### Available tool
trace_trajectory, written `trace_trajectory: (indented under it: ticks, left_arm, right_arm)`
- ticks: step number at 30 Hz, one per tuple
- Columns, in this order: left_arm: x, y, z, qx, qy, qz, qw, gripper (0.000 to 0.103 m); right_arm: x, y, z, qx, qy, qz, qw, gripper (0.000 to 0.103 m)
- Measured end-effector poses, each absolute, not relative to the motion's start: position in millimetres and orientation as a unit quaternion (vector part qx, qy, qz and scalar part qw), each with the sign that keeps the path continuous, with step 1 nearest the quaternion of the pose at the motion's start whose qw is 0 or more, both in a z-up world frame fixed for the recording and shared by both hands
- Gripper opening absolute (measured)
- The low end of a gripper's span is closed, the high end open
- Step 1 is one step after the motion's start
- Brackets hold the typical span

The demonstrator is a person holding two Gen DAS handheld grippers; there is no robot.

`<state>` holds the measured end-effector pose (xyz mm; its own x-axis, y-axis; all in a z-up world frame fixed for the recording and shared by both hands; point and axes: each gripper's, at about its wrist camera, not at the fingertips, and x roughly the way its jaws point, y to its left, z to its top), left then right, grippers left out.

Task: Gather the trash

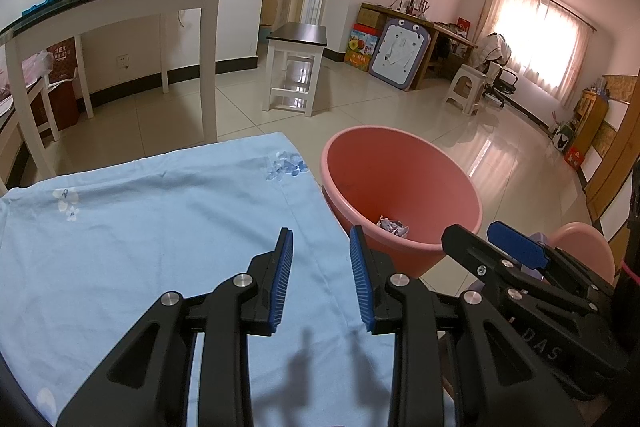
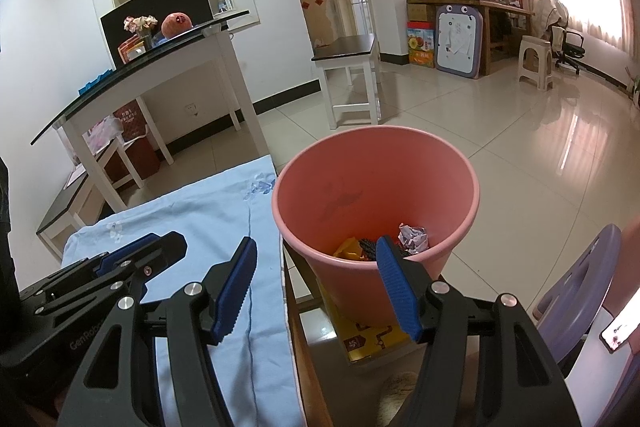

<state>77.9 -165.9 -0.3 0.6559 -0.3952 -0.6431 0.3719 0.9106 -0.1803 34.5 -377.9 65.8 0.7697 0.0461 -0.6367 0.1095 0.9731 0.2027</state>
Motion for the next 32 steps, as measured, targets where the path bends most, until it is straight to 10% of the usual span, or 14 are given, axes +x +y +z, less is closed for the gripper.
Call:
trace_trajectory:
  ticks: [32]
  left_arm:
    - [78.6,-163.7,3.4,-0.014,0.354,-0.206,0.912,0.030]
  right_arm:
    - [33.5,-378.9,64.3,0.119,0.336,-0.021,0.934,0.061]
